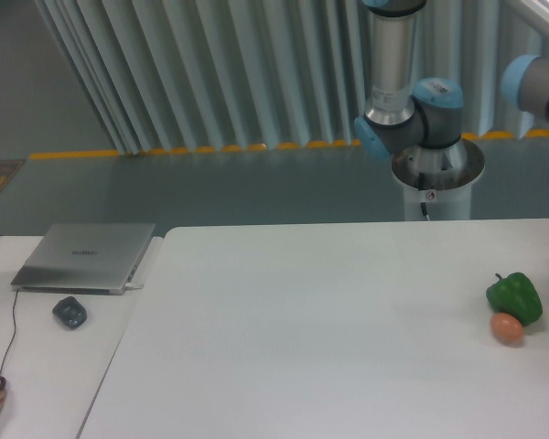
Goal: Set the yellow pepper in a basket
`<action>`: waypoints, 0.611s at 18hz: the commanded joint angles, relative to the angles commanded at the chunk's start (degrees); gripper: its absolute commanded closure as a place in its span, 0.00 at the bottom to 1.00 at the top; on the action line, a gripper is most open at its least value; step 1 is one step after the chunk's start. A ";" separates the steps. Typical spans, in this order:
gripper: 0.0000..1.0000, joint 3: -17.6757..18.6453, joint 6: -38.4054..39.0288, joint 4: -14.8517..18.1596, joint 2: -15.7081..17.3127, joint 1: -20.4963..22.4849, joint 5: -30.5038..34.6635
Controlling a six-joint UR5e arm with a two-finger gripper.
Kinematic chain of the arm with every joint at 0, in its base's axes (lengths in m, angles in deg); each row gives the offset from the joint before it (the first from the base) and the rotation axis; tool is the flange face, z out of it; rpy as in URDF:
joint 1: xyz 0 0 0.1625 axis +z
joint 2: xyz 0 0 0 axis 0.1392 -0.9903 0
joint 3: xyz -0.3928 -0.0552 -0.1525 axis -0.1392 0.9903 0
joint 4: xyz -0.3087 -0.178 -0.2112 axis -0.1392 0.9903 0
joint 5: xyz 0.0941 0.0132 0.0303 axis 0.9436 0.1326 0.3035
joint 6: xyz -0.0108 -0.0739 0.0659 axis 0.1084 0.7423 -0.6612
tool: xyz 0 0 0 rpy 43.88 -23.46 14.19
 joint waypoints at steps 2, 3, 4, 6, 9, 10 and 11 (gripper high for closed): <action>0.00 1.49 0.00 -0.35 -0.35 -1.23 0.26; 0.00 1.59 0.00 -0.53 -0.35 -1.58 0.26; 0.00 1.24 0.00 -0.53 -0.44 -1.68 0.26; 0.00 1.23 -0.26 -0.70 -1.75 -1.59 0.35; 0.00 1.15 -2.46 -0.88 -2.11 -1.59 1.06; 0.00 0.89 -2.46 -0.79 -2.11 -1.59 1.06; 0.00 0.71 -2.55 -0.70 -2.11 -1.59 0.88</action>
